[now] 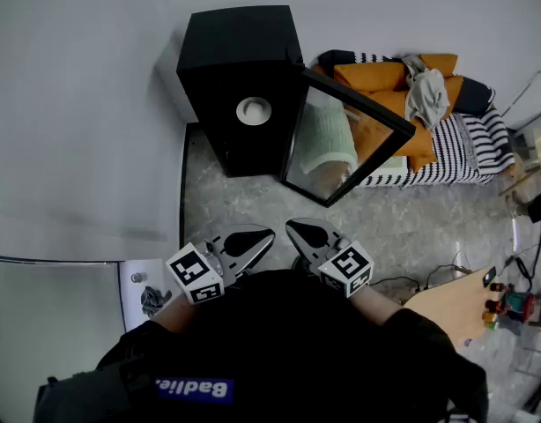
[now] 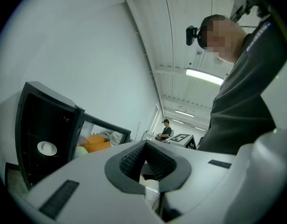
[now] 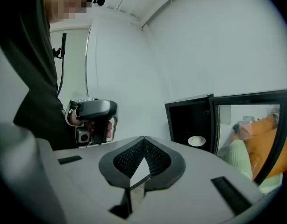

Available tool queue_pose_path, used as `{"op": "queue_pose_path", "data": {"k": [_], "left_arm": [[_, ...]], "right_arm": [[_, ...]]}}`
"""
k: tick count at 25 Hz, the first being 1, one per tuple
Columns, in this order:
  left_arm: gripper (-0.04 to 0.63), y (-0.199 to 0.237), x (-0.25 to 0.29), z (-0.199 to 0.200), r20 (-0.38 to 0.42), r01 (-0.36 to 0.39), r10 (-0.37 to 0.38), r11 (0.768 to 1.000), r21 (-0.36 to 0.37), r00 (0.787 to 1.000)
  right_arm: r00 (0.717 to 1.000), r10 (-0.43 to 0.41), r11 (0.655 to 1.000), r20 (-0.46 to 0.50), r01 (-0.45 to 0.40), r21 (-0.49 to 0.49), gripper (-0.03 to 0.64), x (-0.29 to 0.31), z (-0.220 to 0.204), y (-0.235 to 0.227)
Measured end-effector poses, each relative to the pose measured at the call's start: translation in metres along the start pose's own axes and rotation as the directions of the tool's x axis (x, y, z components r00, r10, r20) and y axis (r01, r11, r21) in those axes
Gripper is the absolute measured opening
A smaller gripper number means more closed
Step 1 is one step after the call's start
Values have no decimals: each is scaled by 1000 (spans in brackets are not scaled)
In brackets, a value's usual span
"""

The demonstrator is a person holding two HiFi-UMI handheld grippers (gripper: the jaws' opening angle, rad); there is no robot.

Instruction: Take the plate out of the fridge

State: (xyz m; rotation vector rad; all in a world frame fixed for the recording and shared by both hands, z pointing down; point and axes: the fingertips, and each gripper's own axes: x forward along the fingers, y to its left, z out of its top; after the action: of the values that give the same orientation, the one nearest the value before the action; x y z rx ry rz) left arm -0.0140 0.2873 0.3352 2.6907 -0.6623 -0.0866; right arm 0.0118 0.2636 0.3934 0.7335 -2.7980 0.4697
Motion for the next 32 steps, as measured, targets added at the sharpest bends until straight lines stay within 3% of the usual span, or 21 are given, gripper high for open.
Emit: {"op": "queue_pose_path", "data": {"k": [21,32], "left_arm": [[6,7,4,-2,0,-22,22,999,-39,1000],[6,18,29,3,4,-74,74,997,-39,997]], "right_arm": [[1000,21,1000,9,-21,19,8,1,0,-4],[998,59,998,23,-59,23,8,-6,4,-33]]}}
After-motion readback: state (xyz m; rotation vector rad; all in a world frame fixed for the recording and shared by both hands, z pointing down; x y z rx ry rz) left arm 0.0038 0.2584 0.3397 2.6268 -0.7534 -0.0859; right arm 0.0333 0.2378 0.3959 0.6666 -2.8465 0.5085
